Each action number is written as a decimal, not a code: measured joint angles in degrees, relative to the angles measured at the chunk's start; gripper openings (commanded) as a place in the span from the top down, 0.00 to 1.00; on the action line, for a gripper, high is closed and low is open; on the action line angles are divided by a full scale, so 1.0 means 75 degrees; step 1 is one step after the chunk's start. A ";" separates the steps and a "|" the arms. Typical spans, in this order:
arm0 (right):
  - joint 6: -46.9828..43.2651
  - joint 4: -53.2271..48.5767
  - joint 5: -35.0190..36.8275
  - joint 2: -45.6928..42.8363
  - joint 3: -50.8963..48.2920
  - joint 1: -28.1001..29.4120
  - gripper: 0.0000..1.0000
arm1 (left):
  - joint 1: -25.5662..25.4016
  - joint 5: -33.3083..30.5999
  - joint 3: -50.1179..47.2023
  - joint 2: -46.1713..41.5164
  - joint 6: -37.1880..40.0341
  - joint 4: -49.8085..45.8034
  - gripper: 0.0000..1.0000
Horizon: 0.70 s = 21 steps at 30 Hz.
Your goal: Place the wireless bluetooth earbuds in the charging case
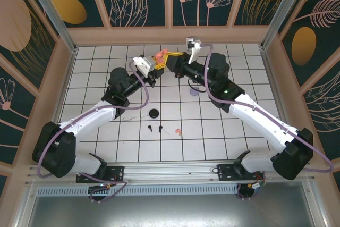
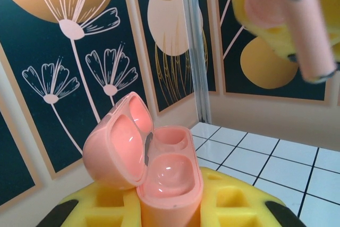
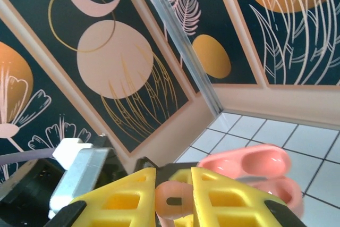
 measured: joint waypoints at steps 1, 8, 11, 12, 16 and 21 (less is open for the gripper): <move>0.0000 0.0102 0.0000 0.0015 0.0000 0.0023 0.81 | -0.0003 0.0015 0.0006 0.0003 -0.0003 -0.0020 1.00; 0.0003 0.0565 0.0067 0.0224 -0.0099 0.0047 0.81 | -0.0006 0.0038 0.0029 0.0003 -0.0003 -0.0090 1.00; 0.0006 0.0647 0.0067 0.0373 -0.0134 0.0047 0.81 | -0.0006 0.0041 0.0029 0.0003 -0.0003 -0.0114 1.00; 0.0006 0.0656 0.0070 0.0423 -0.0137 0.0047 0.81 | -0.0006 0.0041 0.0026 0.0003 -0.0003 -0.0119 1.00; 0.0006 0.0734 0.0090 0.0533 -0.0169 0.0047 0.82 | -0.0006 0.0067 0.0029 0.0003 -0.0003 -0.0134 1.00; 0.0006 0.0734 0.0213 0.0632 -0.0201 0.0047 0.82 | -0.0006 0.0105 0.0029 0.0000 -0.0003 -0.0137 1.00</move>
